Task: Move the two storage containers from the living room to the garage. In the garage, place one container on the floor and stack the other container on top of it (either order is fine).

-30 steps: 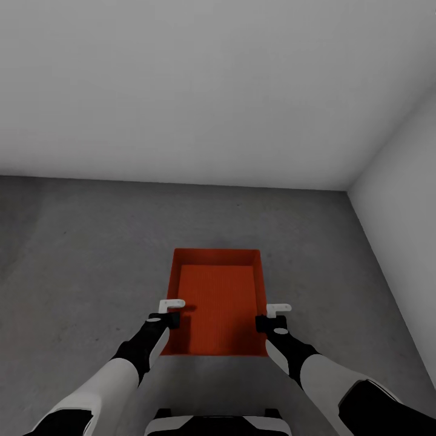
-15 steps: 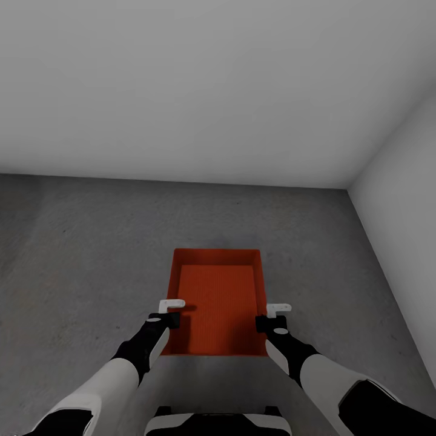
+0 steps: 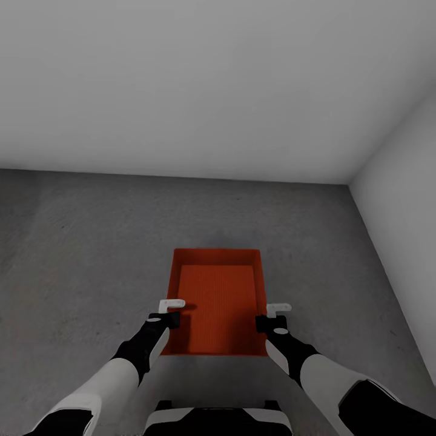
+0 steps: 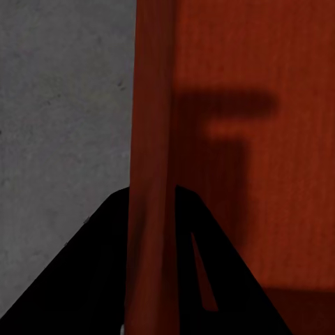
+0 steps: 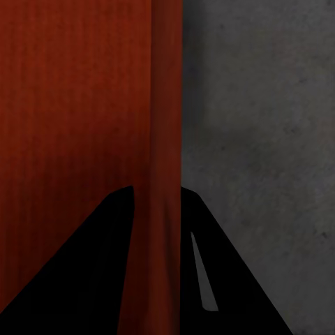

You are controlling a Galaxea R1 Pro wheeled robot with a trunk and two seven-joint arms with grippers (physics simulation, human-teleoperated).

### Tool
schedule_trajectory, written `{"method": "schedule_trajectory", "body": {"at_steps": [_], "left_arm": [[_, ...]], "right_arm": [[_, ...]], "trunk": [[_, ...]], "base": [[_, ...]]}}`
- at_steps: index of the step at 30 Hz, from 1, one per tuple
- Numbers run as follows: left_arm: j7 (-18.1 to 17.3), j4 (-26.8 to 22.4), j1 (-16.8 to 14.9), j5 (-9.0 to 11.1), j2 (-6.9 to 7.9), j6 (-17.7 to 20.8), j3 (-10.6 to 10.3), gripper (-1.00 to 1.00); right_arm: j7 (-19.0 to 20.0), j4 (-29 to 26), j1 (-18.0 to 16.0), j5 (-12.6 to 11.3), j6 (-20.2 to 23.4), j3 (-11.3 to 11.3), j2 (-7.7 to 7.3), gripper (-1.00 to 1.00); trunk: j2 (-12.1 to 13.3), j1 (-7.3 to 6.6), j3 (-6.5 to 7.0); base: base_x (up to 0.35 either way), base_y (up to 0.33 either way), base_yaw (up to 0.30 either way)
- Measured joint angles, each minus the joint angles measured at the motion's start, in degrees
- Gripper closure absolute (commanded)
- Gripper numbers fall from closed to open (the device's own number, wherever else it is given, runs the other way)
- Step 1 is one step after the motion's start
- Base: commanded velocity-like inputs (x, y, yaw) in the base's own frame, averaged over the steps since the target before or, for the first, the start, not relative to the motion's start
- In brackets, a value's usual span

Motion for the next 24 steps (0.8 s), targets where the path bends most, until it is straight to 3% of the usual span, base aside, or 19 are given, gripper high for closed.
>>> {"method": "schedule_trajectory", "body": {"at_steps": [24], "left_arm": [[0.0, -0.02, 0.01, 0.01, 0.01, 0.0, -0.01, 1.0]], "right_arm": [[0.0, 0.01, 0.0, -0.02, -0.02, 0.02, 0.01, 1.0]], "trunk": [[0.0, 0.0, -1.72]], "base": [[0.0, 0.0, 0.0]]}}
